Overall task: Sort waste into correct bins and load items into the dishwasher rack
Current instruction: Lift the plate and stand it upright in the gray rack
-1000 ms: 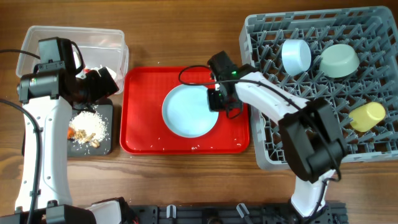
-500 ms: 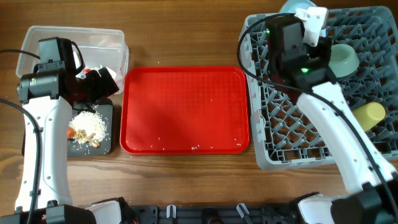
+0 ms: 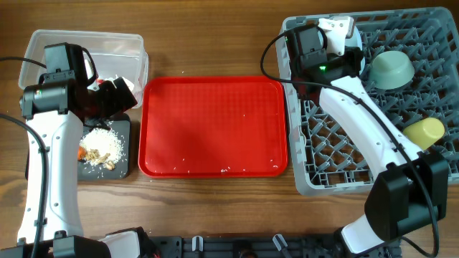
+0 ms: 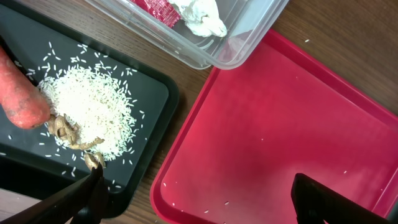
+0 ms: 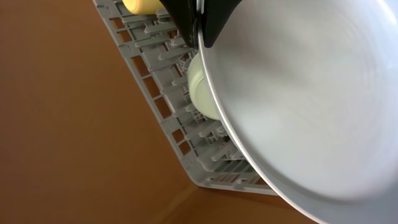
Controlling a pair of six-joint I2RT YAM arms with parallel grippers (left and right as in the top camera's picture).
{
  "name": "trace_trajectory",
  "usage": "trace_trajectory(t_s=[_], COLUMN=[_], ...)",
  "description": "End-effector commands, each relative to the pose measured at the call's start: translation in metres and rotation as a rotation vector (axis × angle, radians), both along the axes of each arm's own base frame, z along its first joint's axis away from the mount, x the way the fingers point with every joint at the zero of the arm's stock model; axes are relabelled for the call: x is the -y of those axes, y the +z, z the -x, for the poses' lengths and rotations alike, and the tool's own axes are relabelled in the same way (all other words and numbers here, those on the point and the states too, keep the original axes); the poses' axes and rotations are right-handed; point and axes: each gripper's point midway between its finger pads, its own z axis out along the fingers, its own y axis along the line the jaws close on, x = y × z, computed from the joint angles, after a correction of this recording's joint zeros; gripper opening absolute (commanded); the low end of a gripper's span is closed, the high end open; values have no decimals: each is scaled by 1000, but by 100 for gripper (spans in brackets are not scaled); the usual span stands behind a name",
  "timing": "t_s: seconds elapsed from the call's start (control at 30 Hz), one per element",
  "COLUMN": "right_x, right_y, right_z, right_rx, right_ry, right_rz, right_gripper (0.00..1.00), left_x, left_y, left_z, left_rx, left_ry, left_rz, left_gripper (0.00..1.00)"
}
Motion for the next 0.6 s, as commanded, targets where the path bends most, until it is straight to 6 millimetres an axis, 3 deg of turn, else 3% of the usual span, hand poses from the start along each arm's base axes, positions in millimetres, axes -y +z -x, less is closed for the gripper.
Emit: trace_trajectory(t_s=[0.0, 0.03, 0.07, 0.13, 0.17, 0.3, 0.37, 0.43, 0.5, 0.57], right_x=[-35, -52, -63, -84, -88, -83, -74, -58, -48, -38], right_y=[-21, -34, -43, -58, -51, 14, 30, 37, 31, 24], right_z=[-4, -5, -3, 1, 6, 22, 24, 23, 21, 21], right_rx=[-87, -152, -183, -206, -182, -23, 21, 48, 17, -17], right_ry=[132, 212, 253, 303, 305, 371, 405, 425, 485, 526], right_rz=[-73, -130, -175, -328, -387, -567, -690, -835, -986, -1054], right_gripper=[4, 4, 14, 43, 45, 59, 63, 72, 80, 98], left_x=[-1, -1, -1, -1, -1, -1, -1, -1, 3, 9], left_y=[-2, -2, -2, -2, -2, -2, -2, -1, 0, 3], left_z=[0, 0, 0, 0, 0, 0, 0, -1, -6, -13], left_rx=[-6, -6, -6, -6, -7, -7, -7, -4, 18, 47], left_ry=[0, 0, -1, 0, 0, -1, 0, 0, -13, -38], left_rz=[-8, -9, -8, -9, -9, -8, -8, -8, 3, -1], left_gripper=[96, 96, 96, 96, 96, 96, 96, 97, 100, 100])
